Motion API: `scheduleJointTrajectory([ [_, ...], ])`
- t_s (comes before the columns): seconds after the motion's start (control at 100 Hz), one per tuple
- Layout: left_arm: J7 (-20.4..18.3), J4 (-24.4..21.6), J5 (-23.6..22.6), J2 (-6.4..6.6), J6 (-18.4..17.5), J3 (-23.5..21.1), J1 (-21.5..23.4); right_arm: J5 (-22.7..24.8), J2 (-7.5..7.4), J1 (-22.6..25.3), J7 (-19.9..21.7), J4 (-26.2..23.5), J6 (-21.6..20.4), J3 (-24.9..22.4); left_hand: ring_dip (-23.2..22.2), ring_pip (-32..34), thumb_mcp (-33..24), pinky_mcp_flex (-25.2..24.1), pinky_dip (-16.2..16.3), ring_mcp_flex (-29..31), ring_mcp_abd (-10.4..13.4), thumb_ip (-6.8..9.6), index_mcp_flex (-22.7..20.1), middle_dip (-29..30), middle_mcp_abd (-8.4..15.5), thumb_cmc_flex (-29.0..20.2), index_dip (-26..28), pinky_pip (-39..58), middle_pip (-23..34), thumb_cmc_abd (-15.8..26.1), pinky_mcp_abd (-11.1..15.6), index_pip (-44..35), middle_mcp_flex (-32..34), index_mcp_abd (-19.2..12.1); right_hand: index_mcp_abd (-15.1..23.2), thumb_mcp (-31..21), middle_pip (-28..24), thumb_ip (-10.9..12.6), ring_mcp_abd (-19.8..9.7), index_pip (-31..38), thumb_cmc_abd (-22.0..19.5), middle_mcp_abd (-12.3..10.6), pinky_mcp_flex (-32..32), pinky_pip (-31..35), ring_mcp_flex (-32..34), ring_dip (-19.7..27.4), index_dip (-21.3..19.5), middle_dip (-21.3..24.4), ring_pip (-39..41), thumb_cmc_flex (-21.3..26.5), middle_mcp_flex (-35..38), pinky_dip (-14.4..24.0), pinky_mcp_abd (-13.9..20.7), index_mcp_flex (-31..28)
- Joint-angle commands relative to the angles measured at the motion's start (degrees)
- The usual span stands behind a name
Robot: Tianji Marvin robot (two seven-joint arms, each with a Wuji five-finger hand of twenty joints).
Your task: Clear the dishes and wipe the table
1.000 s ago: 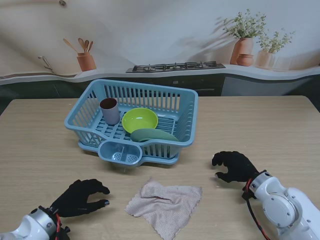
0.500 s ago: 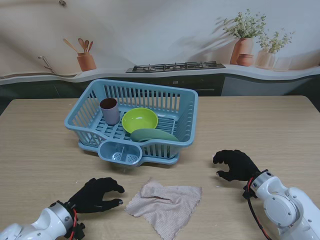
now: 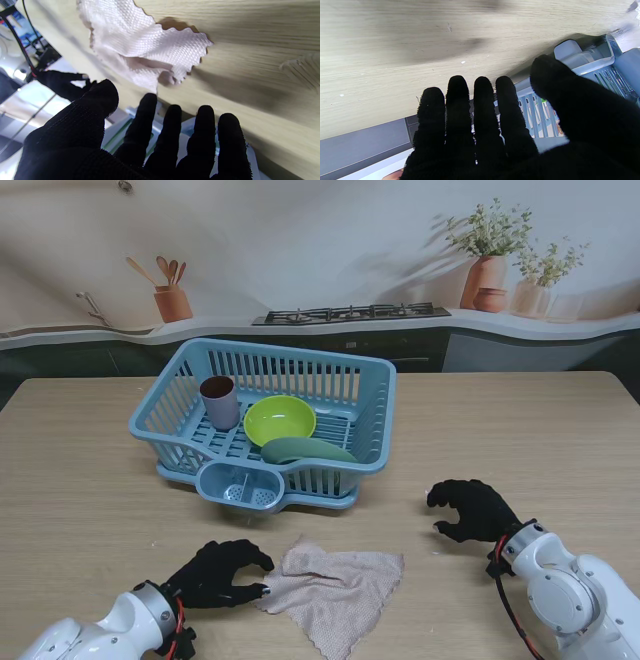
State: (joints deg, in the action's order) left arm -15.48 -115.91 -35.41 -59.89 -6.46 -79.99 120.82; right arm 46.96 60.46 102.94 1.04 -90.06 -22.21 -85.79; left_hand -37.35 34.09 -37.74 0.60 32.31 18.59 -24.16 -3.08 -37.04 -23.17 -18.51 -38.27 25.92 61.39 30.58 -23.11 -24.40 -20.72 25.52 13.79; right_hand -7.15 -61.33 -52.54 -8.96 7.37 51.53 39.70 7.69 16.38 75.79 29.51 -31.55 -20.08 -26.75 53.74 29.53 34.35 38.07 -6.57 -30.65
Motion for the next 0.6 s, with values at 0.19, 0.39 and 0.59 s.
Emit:
scheduleJointTrajectory([
  [0.19, -2.6, 0.24, 0.99, 0.54, 1.65, 2.69, -2.53, 0.51, 0.08, -0.02, 0.74, 0.26, -0.05, 0.15, 1.22, -1.51, -2.49, -2.22, -1.84, -2.42, 3.36, -2.52, 6.12, 0.52, 3.38, 0.87, -0.87, -2.33, 0.22, -1.75, 1.71, -7.41, -2.51, -2.14, -0.82, -1.25, 0.0, 1.42, 0.7, -0.09, -0.14, 0.28, -0.58, -0.33, -0.8, 0.65, 0.31, 0.91, -0.42, 1.12, -0.81, -0.38, -0.69, -0.85],
  [0.39, -4.41, 0.74, 2.01, 0.92, 3.93, 5.55, -5.28, 0.6, 0.04, -0.05, 0.87, 0.34, 0.14, 0.32, 2.25, -3.96, -2.53, -3.58, -2.98, -3.59, 5.98, -2.56, 8.38, 0.82, 4.88, 1.03, -1.99, -4.19, -0.31, -1.95, 2.03, -8.31, -4.35, -2.96, -0.76, -1.25, 0.01, 1.42, 0.73, 0.05, -0.14, 0.25, -0.66, -0.35, -0.78, 0.66, 0.25, 0.91, -0.44, 1.15, -0.74, -0.37, -0.74, -0.93],
  [0.59, -5.72, 1.67, 2.59, 1.31, 4.41, 8.47, -8.1, 0.66, 0.02, -0.1, 0.94, 0.42, 0.35, 0.53, 3.41, -6.49, -2.39, -5.42, -3.92, -5.21, 8.63, -2.61, 10.97, 1.18, 7.07, 1.42, -2.52, -6.41, -0.92, -2.13, 3.29, -8.55, -6.6, -4.35, -0.6, -1.24, -0.01, 1.42, 0.66, 0.19, -0.1, 0.23, -0.74, -0.37, -0.8, 0.66, 0.19, 0.9, -0.42, 1.15, -0.77, -0.34, -0.68, -0.95],
])
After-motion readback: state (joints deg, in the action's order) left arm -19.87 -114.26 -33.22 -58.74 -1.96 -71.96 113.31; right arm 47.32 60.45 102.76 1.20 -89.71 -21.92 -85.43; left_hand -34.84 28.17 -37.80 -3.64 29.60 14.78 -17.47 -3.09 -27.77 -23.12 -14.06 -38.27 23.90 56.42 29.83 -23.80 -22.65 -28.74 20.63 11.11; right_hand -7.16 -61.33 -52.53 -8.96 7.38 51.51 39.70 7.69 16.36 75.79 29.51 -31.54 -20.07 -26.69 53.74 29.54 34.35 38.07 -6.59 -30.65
